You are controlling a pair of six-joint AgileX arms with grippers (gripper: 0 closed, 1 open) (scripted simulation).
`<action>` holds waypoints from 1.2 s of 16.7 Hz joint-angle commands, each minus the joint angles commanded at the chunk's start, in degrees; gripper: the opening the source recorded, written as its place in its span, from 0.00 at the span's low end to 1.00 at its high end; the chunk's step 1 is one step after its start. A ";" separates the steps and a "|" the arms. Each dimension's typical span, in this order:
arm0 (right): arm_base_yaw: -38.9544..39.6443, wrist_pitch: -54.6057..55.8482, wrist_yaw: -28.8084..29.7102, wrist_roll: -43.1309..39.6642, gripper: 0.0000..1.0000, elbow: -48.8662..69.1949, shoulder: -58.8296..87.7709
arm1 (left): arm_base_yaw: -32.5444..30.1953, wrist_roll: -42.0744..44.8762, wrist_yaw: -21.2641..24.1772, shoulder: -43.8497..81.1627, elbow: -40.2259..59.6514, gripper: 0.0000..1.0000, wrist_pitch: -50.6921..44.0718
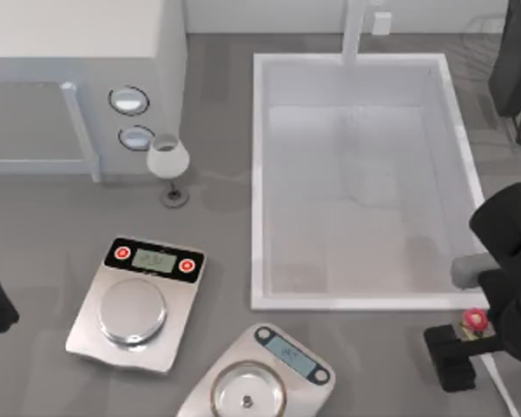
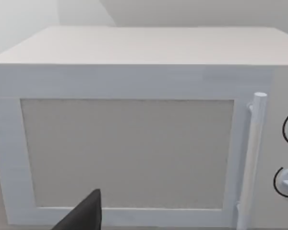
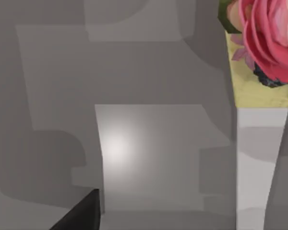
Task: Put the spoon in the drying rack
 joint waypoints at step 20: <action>-0.01 -17.55 0.69 0.36 0.00 14.06 -5.64 | 0.00 0.00 0.00 0.00 0.00 1.00 0.00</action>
